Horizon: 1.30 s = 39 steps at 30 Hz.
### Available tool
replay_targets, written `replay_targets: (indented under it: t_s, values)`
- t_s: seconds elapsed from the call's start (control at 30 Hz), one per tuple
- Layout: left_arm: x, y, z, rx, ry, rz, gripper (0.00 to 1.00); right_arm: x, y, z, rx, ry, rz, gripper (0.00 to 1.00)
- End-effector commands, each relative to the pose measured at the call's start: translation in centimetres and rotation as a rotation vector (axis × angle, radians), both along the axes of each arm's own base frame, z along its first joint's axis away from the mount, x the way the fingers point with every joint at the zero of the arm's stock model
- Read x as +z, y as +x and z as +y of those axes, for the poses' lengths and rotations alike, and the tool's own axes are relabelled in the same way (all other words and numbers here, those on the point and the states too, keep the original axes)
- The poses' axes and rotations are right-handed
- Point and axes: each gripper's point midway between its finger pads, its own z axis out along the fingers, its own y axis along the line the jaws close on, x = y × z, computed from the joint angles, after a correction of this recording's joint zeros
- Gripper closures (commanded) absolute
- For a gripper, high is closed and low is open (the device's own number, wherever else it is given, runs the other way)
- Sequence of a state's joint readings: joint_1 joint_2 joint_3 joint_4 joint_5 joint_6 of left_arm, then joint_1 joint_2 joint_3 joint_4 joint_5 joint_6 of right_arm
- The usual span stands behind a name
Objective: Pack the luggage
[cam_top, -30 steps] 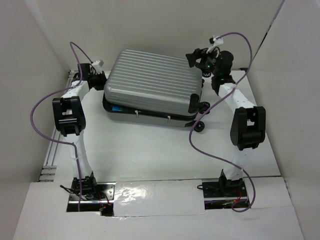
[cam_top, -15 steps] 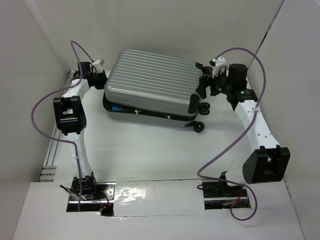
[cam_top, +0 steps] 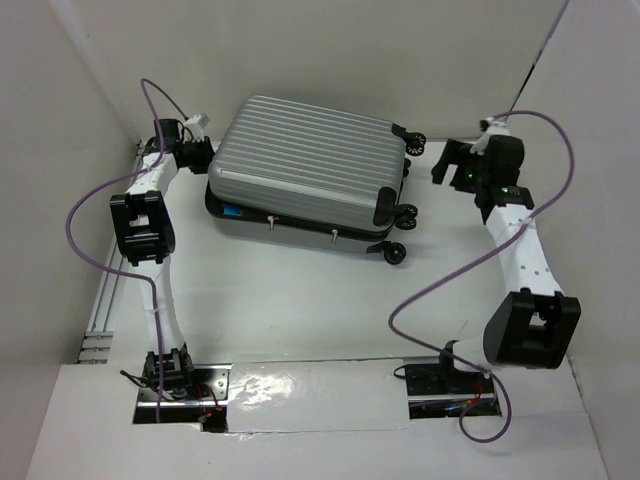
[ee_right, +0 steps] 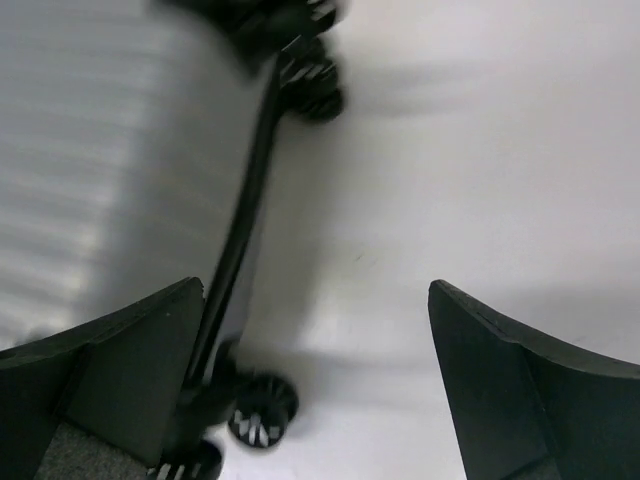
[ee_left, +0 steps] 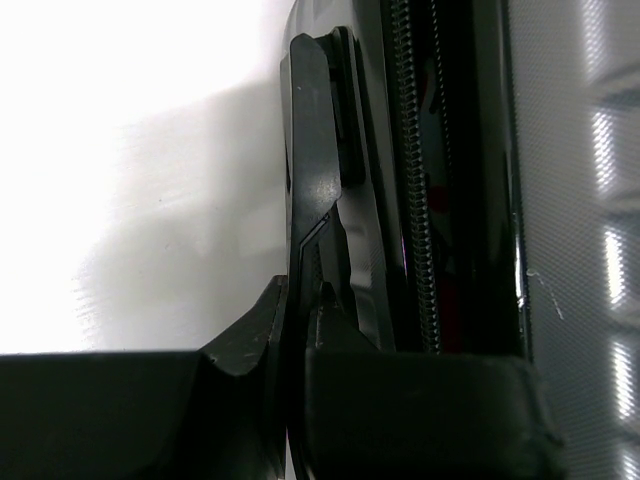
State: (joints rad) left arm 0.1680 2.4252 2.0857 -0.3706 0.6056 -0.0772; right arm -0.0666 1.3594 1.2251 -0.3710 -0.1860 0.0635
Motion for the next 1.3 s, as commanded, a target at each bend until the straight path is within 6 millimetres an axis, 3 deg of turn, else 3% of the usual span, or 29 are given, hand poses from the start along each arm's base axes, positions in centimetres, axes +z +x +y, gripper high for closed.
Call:
replay_targets:
  t_s: [0.0,0.07,0.1,0.13,0.17,0.23,0.27,0.3,0.33,0.37,0.4,0.43,0.47,0.5,0.53,0.57,0.6,0.67,0.7,0.73,0.77,0.8,0.83,0.87,1.0,1.1,1.13,1.27]
  values:
    - [-1.6,2.0,1.7,-0.073,0.077,-0.131,1.0,4.5,4.6,-3.1,-0.177,0.215,-0.188,0.0]
    - [-1.9,1.7,2.1,-0.064,0.061,-0.118,1.0,5.4,6.3,-2.6,-0.167,0.276,-0.215,0.0]
    - [-1.7,1.9,2.1,-0.057,0.055,-0.123,1.0,4.1,7.7,-2.7,-0.183,0.309,-0.187,0.0]
    - [-1.8,1.4,2.0,-0.072,0.018,-0.115,1.0,4.5,9.2,-2.1,-0.189,0.41,-0.196,0.0]
    - [-1.8,1.4,2.0,-0.072,0.018,-0.115,1.0,3.4,9.6,-2.1,-0.194,0.412,-0.173,0.0]
    - [-2.6,1.1,2.4,-0.064,0.0,-0.093,1.0,5.3,11.3,-1.2,-0.135,0.488,-0.265,0.0]
    - [-2.6,1.1,2.4,-0.064,0.0,-0.093,1.0,4.6,12.5,-1.5,-0.152,0.506,-0.262,0.0]
    - [-2.7,1.1,2.5,-0.056,0.007,-0.091,1.0,4.6,13.3,-2.1,-0.157,0.496,-0.269,0.0]
    - [-2.8,1.2,2.7,-0.052,0.022,-0.094,1.0,6.5,14.3,-2.4,-0.096,0.381,-0.322,0.02]
    - [-2.8,1.2,2.7,-0.052,0.022,-0.094,1.0,6.4,15.0,-2.8,-0.057,0.288,-0.328,0.04]
    - [-2.9,1.1,2.8,-0.059,0.028,-0.091,1.0,3.6,15.9,-2.9,0.016,0.168,-0.283,0.05]
    - [-2.5,1.2,2.9,-0.053,0.036,-0.098,1.0,2.3,16.1,-2.6,0.168,-0.056,-0.289,0.05]
    - [-2.5,1.2,3.1,-0.045,0.044,-0.096,1.0,2.5,16.8,-3.1,0.206,-0.147,-0.289,0.03]
    - [-2.6,1.2,3.1,-0.051,0.051,-0.102,1.0,-0.4,17.2,-2.9,0.292,-0.209,-0.237,0.05]
    - [-2.6,1.2,3.1,-0.051,0.051,-0.102,1.0,-1.9,16.5,-1.8,0.453,-0.291,-0.224,0.05]
    - [-2.3,1.5,3.3,-0.043,0.061,-0.109,1.0,-1.7,16.6,-1.3,0.529,-0.333,-0.247,0.05]
    - [-2.4,1.3,3.3,-0.043,0.059,-0.1,1.0,-3.7,16.1,-1.5,0.596,-0.35,-0.205,0.05]
    - [-2.4,1.3,3.3,-0.043,0.059,-0.1,1.0,-3.2,17.0,-2.2,0.641,-0.468,-0.236,0.0]
    - [-2.4,1.3,3.3,-0.043,0.059,-0.1,1.0,-3.3,17.2,-2.3,0.659,-0.493,-0.234,0.0]
    - [-2.5,1.1,3.2,-0.044,0.056,-0.089,1.0,-4.9,17.1,-2.0,0.7,-0.478,-0.202,0.0]
    - [-2.5,1.1,3.2,-0.044,0.056,-0.089,1.0,-3.9,17.7,-2.6,0.717,-0.518,-0.224,0.0]
    - [-2.6,1.2,3.4,-0.037,0.062,-0.088,1.0,-4.4,17.8,-2.7,0.733,-0.524,-0.21,0.0]
    - [-2.6,1.2,3.4,-0.037,0.062,-0.088,1.0,-6.3,17.9,-2.7,0.75,-0.503,-0.165,0.0]
    - [-2.7,1.2,3.5,-0.03,0.07,-0.086,1.0,-7.0,18.5,-2.5,0.757,-0.515,-0.157,0.0]
    - [-2.8,1.4,3.6,-0.03,0.07,-0.087,1.0,-7.5,19.7,-2.4,0.751,-0.54,-0.184,0.0]
    - [-3.5,1.2,3.7,-0.024,0.072,-0.068,1.0,-8.3,20.3,-1.0,0.798,-0.545,-0.199,0.0]
    - [-3.5,1.2,3.7,-0.024,0.072,-0.067,1.0,-7.3,20.7,0.0,0.825,-0.561,-0.228,0.0]
    - [-3.2,1.4,3.7,-0.023,0.075,-0.076,1.0,-6.8,21.7,1.6,0.841,-0.58,-0.272,0.05]
